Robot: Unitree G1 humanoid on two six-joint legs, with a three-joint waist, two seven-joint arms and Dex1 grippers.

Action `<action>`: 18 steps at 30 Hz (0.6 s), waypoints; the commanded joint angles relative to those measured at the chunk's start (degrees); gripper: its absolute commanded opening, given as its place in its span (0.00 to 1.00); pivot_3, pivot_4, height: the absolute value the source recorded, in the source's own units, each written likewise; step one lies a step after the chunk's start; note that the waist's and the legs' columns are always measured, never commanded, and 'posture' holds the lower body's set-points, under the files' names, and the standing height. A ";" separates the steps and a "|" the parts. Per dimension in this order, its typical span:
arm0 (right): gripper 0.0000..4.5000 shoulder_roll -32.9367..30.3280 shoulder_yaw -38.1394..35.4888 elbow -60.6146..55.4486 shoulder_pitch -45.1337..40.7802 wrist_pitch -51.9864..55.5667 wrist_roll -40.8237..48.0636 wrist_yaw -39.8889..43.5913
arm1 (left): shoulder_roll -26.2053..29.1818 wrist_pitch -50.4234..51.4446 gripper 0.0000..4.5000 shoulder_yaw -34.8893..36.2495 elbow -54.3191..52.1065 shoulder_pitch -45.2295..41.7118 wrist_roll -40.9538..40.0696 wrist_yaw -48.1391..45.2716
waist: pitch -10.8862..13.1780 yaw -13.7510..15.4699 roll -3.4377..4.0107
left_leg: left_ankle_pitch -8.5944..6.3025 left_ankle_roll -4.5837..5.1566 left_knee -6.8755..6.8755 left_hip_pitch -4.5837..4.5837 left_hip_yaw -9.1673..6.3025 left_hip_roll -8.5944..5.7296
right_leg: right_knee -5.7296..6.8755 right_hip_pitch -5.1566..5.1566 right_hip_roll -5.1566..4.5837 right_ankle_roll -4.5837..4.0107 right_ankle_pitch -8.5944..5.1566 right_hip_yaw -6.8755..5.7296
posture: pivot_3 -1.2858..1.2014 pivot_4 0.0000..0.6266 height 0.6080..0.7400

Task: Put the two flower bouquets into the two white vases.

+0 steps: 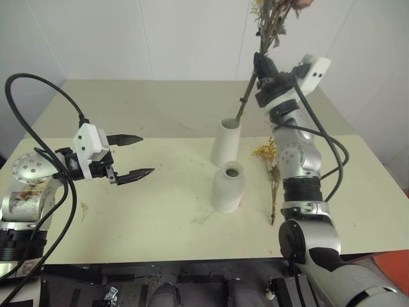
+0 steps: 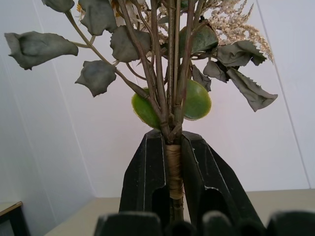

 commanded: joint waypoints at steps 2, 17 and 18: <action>0.05 0.15 -0.28 4.31 -3.27 -5.26 -0.49 2.40 | 1.42 0.22 1.00 1.85 -2.32 1.05 -0.35 0.58 | 0.00 -0.08 0.00 | 0.00 0.00 -0.02 0.00 0.00 0.00 | 0.00 0.00 0.00 0.00 0.00 0.00 | 0.52 0.24 1.00; 0.35 1.20 1.37 9.36 -1.13 -9.61 -1.95 8.77 | 2.67 0.61 1.00 2.38 -3.83 2.00 -0.30 1.14 | 0.02 -0.05 0.02 | 0.00 0.00 -0.07 0.01 0.00 0.01 | 0.00 -0.01 0.00 0.00 0.00 0.00 | 0.52 0.24 1.00; 0.41 1.19 1.42 9.31 -0.89 -9.83 -1.98 9.18 | 2.69 0.53 1.00 2.38 -3.77 1.93 -0.28 1.11 | 0.02 -0.04 0.02 | 0.00 0.00 -0.08 0.01 0.00 0.01 | 0.00 -0.01 0.00 0.00 0.00 -0.01 | 0.52 0.24 1.00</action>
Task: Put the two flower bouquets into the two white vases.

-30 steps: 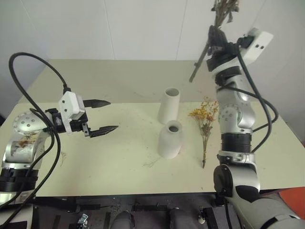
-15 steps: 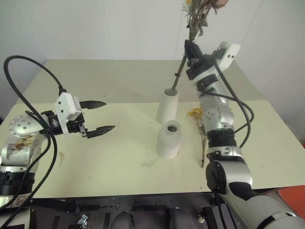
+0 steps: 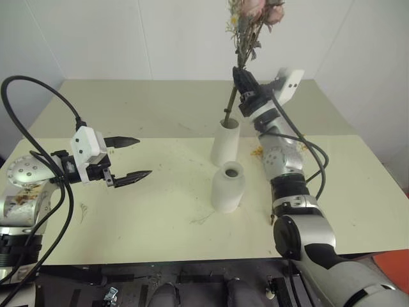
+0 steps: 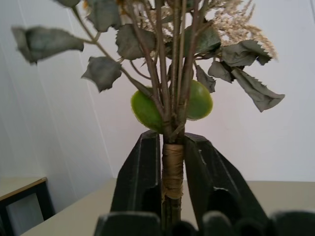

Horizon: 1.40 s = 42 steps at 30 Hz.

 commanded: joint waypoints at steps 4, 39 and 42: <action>0.74 -0.16 0.15 -3.37 2.19 -2.73 0.01 2.01 | 1.46 -0.25 1.00 1.25 -1.37 -0.48 -0.15 0.16 | 0.00 0.03 0.00 | 0.00 0.00 -0.02 -0.01 0.00 0.00 | 0.00 0.01 0.00 0.00 0.00 0.00 | 0.52 0.24 1.00; 1.00 -18.33 7.04 -23.22 12.96 29.16 6.62 13.99 | -2.02 -4.09 1.00 -2.92 4.52 -5.64 2.53 -1.66 | 0.01 0.20 0.01 | 0.00 0.00 0.03 0.12 0.03 0.00 | -0.06 0.03 0.04 -0.05 -0.04 0.03 | 0.52 0.24 1.00; 1.00 -18.74 7.92 -12.58 7.21 27.33 3.60 16.73 | -1.86 -4.40 1.00 -2.96 4.99 -5.90 2.80 -1.90 | 0.01 0.04 0.01 | 0.00 0.00 0.01 0.07 0.03 0.00 | -0.11 0.02 0.04 -0.05 -0.04 0.03 | 0.52 0.24 1.00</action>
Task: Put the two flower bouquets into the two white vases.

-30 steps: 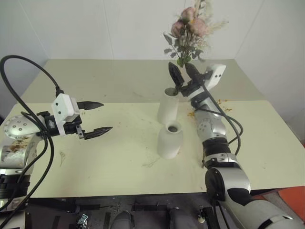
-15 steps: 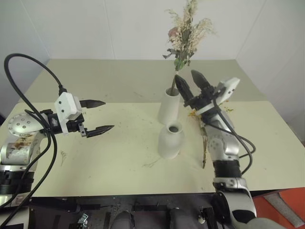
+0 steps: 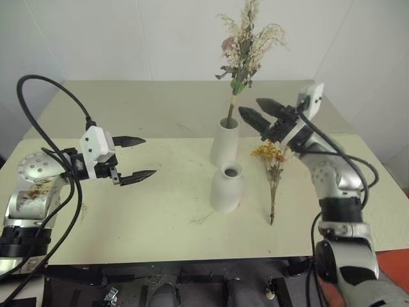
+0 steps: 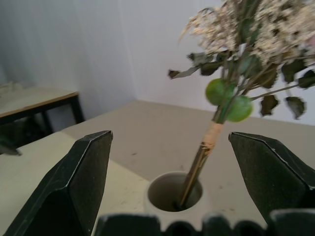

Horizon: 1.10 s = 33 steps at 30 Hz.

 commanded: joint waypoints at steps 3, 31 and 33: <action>1.00 -0.45 0.70 15.82 -9.02 -3.55 -3.87 5.92 | 1.39 -0.90 1.00 1.45 -1.36 0.46 -0.17 -0.28 | 0.01 0.03 0.00 | 0.00 0.00 0.00 -0.03 0.01 -0.01 | 0.00 -0.03 -0.01 0.00 0.00 0.01 | 0.52 0.24 1.00; 1.00 5.44 -7.22 40.64 -22.66 -19.42 -8.30 15.01 | 2.81 -0.38 1.00 3.82 -4.84 6.21 -0.33 1.69 | 0.04 0.04 0.05 | 0.00 -0.01 -0.23 -0.06 0.01 0.01 | 0.09 -0.05 -0.04 0.00 0.01 -0.05 | 0.52 0.24 1.00; 1.00 5.48 -7.17 39.49 -21.95 -19.69 -8.42 14.83 | 2.48 -0.73 1.00 3.34 -4.10 5.49 -0.16 1.55 | 0.04 0.04 0.06 | 0.00 -0.01 -0.23 -0.06 0.00 0.00 | 0.09 -0.05 -0.04 0.00 0.01 -0.05 | 0.52 0.24 1.00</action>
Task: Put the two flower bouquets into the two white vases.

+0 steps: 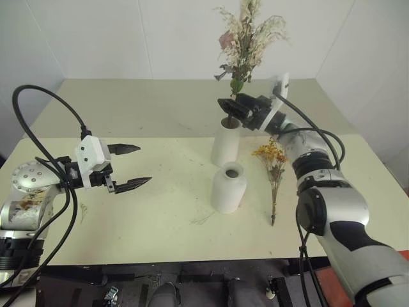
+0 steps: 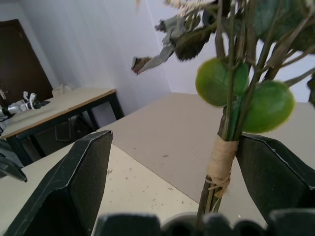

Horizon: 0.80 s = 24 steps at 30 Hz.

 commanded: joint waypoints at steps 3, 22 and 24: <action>1.00 -0.50 -0.61 -5.87 1.23 -3.06 -0.21 -0.51 | 0.02 -1.62 1.00 -0.12 1.07 -2.55 0.24 -0.11 | 0.00 0.02 0.00 | 0.00 0.00 0.00 0.01 0.00 0.00 | 0.00 0.00 0.00 0.00 0.00 0.00 | 0.52 0.24 1.00; 1.00 -3.29 5.72 -21.88 12.78 -2.51 -4.97 -0.77 | -1.93 -4.24 1.00 -3.01 5.93 -7.12 1.66 -2.03 | 0.00 -0.19 0.00 | 0.00 0.00 0.00 0.03 0.00 0.00 | 0.01 0.00 0.01 0.00 0.00 0.00 | 0.52 0.24 1.00; 1.00 -4.05 6.43 -23.01 13.81 -3.20 -5.84 -0.53 | -1.69 -4.21 1.00 -2.84 5.71 -6.57 1.73 -1.99 | 0.00 -0.04 0.00 | 0.00 0.00 0.00 0.02 0.00 0.00 | 0.01 0.00 0.01 0.00 0.00 0.00 | 0.52 0.24 1.00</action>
